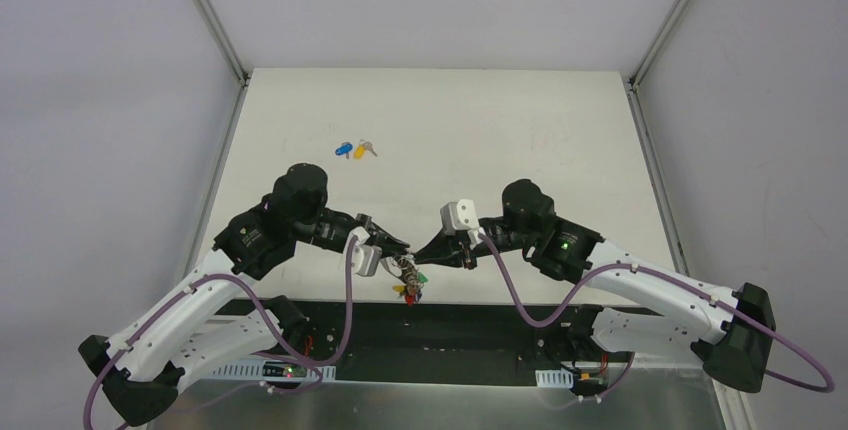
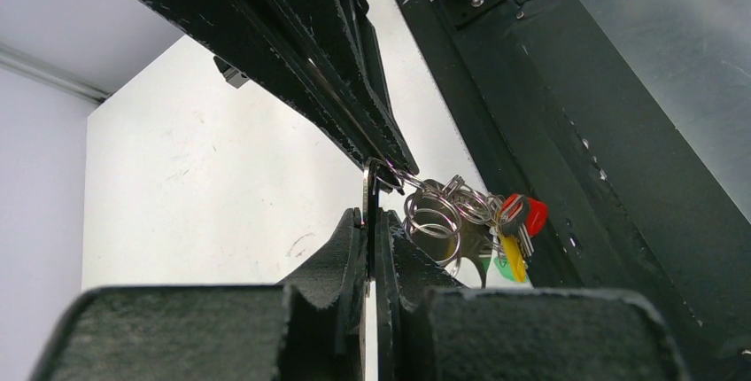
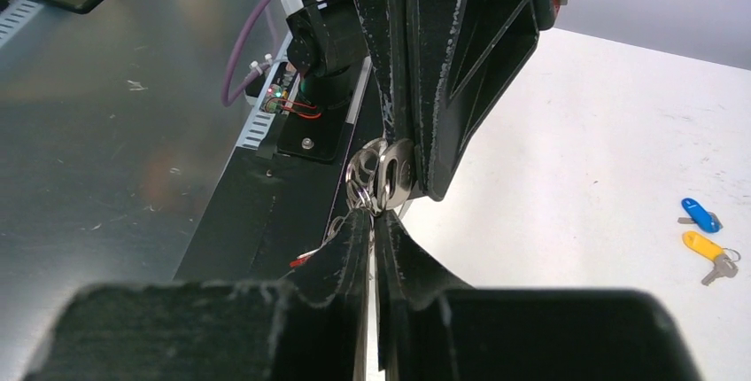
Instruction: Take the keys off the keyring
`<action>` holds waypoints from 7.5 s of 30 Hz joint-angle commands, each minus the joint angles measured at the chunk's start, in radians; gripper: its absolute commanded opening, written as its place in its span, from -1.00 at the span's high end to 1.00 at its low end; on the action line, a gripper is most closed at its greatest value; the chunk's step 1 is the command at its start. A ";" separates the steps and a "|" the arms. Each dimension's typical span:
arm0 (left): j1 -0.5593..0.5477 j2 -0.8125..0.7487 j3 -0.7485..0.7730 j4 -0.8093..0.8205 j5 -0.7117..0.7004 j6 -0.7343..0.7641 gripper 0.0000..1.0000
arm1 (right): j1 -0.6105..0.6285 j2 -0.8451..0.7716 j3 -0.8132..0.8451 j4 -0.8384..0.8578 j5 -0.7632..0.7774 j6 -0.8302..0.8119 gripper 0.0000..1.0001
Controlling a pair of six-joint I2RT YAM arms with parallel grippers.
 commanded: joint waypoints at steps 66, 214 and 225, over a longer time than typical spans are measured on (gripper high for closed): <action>0.027 0.003 0.007 0.087 0.084 -0.028 1.00 | 0.028 -0.002 -0.076 0.272 0.151 0.283 0.15; 0.615 0.401 0.151 0.503 -0.793 -1.421 -0.98 | -0.698 0.188 0.248 0.130 0.773 0.940 -0.98; 0.614 0.183 0.041 0.626 -0.811 -1.381 -0.98 | -0.698 -0.338 0.058 -0.160 0.903 0.788 -0.98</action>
